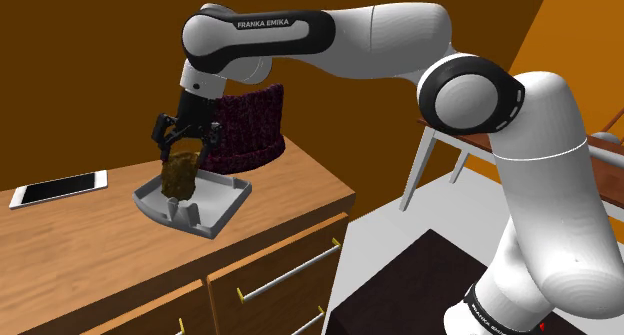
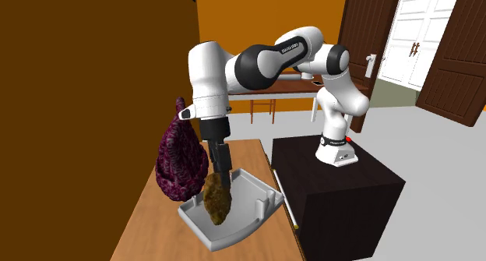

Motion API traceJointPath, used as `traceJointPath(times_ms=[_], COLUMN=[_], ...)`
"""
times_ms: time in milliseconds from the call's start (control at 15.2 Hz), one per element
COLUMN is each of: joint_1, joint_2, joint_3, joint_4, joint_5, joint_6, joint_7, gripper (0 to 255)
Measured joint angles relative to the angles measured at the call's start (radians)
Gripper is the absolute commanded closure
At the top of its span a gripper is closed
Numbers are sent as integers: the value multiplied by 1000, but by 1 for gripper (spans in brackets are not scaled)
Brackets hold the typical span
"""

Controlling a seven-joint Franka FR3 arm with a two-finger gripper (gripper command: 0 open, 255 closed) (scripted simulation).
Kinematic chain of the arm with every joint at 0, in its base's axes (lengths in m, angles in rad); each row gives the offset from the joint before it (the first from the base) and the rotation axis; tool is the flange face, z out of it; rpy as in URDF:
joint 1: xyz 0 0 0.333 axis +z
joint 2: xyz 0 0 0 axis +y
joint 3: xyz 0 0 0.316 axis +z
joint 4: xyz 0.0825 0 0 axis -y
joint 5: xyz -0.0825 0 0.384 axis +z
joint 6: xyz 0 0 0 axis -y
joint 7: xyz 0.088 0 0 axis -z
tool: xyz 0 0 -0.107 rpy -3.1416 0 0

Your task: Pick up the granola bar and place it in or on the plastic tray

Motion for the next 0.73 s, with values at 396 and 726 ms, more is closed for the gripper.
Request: traceJointPath(times_ms=[396, 726], joint_1=[-20, -23], joint_2=[-25, -23], joint_3=[-4, -5], joint_4=[65, 81], joint_5=[-2, -2], joint_6=[-92, -108], joint_7=[7, 8], gripper=[0, 0])
